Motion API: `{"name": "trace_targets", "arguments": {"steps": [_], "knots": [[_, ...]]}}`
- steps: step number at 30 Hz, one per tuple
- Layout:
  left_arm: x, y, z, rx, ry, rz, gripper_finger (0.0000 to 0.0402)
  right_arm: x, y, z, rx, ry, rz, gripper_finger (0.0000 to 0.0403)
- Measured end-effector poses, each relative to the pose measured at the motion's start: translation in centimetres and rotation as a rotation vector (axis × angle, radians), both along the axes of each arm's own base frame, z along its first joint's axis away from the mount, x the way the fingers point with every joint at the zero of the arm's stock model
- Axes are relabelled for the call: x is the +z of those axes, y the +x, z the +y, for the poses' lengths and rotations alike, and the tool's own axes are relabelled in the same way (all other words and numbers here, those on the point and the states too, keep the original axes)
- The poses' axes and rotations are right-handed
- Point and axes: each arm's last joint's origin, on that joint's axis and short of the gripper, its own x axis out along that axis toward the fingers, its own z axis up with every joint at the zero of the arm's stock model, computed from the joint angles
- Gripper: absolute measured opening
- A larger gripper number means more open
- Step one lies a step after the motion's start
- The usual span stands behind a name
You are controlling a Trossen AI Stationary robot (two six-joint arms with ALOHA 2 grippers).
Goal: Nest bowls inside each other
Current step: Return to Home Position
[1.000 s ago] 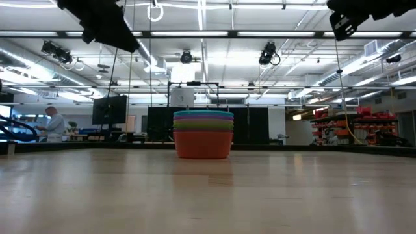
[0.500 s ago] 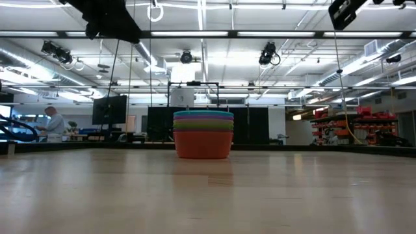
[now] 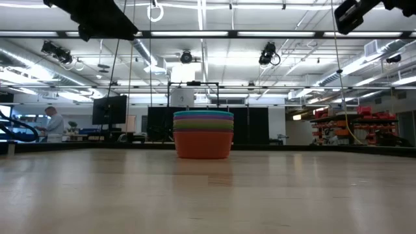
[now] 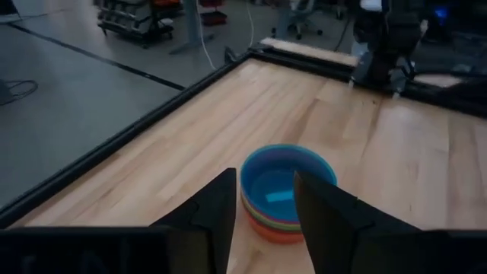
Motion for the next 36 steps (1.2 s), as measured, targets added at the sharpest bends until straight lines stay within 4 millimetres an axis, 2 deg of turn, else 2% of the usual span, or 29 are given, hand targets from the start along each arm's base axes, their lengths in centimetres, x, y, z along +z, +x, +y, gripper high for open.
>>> {"name": "trace_targets", "arguments": {"steps": [6,11,17,22,30,36], "knots": [[-1.0,-0.9,-0.3,0.045,0.013,-0.045,0.0137,-0.3,0.0,0.0,0.003,0.017,-0.001,0.0016],[-2.4,-1.3,-0.9,0.002,0.004,-0.089,0.0145,0.0,0.0,0.0,0.001,0.011,-0.032,0.0016],[-3.1,-1.7,-1.1,-0.030,0.013,-0.093,0.0148,0.0,0.0,0.0,0.002,0.022,-0.035,0.0017],[-3.9,-1.8,-1.8,-0.126,0.027,-0.089,0.0139,0.0,0.3,0.4,0.018,0.029,-0.047,0.0015],[-3.0,-1.6,-2.5,-0.337,0.041,-0.149,0.0146,-0.1,0.8,1.4,0.059,0.014,-0.077,0.0017],[-3.6,-1.7,-2.8,-0.384,0.022,-0.157,0.0150,-0.3,0.9,2.3,0.099,0.004,-0.081,0.0017]]}}
